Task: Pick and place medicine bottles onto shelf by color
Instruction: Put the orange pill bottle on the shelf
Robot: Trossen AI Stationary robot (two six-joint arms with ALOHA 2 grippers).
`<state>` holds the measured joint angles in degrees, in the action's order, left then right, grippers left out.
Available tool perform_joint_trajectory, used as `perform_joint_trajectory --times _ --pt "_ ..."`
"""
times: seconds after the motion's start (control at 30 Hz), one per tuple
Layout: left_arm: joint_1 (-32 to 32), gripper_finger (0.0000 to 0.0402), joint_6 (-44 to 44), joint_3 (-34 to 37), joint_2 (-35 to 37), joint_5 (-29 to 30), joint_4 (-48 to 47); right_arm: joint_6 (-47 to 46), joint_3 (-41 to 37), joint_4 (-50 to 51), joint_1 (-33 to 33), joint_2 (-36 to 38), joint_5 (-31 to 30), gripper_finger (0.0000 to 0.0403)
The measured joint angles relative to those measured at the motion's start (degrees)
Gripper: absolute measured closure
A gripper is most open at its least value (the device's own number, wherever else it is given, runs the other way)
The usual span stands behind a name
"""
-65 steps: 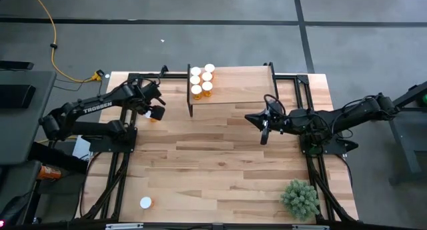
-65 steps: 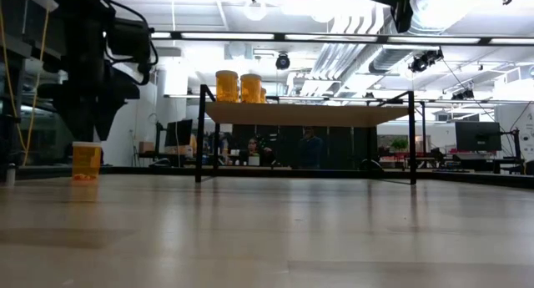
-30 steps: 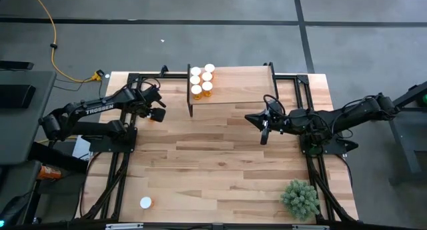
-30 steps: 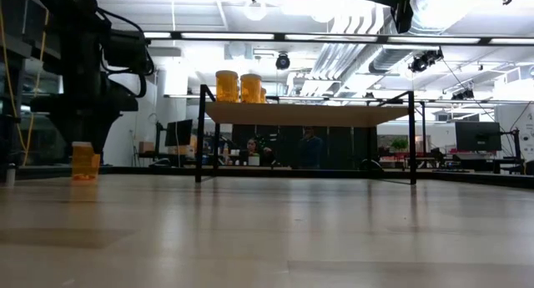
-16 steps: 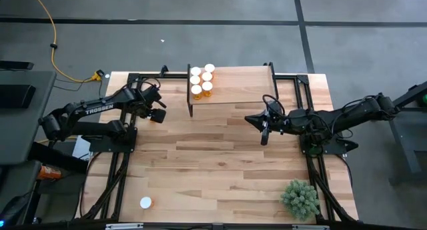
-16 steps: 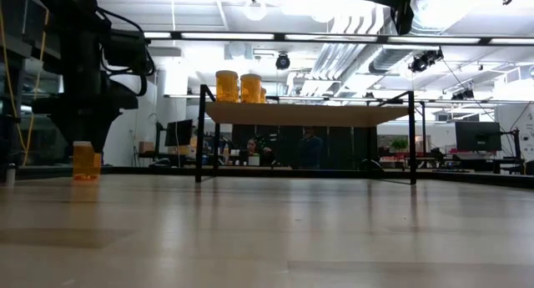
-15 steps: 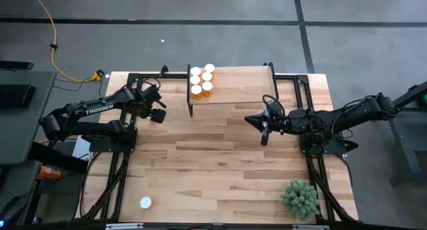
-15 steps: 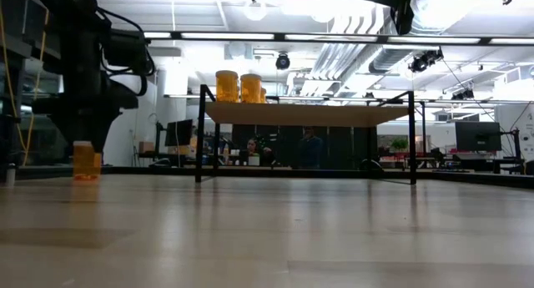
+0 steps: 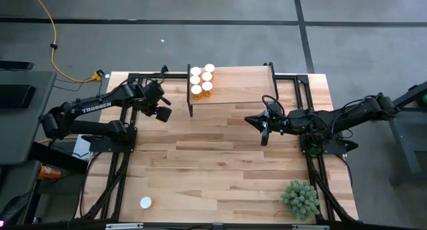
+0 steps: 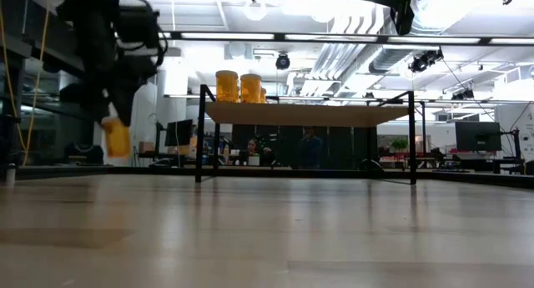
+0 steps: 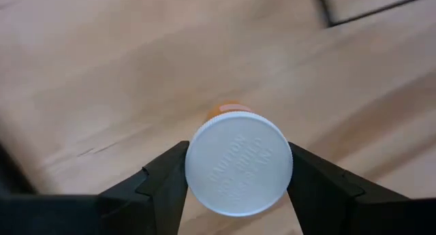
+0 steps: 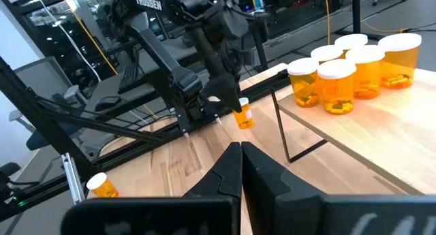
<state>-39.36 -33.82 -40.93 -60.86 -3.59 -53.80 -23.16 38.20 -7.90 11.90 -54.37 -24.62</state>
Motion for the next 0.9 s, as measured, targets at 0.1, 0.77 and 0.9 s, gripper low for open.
perform_joint_trajectory --times 0.1,0.77,0.9 --pt "3.12 0.0195 0.0 -2.3 0.0 -0.83 -0.62 0.08 0.0 -0.01 0.0 0.0 -0.02 0.0402" --pt "30.83 0.0195 -5.04 -11.74 0.0 -0.88 4.45 0.68 0.0 -0.07 0.0 0.0 -0.92 0.0402" --pt "35.19 0.0195 -5.01 -14.82 0.0 -0.84 4.6 0.68 0.0 -0.09 0.0 0.0 -1.73 0.0402"
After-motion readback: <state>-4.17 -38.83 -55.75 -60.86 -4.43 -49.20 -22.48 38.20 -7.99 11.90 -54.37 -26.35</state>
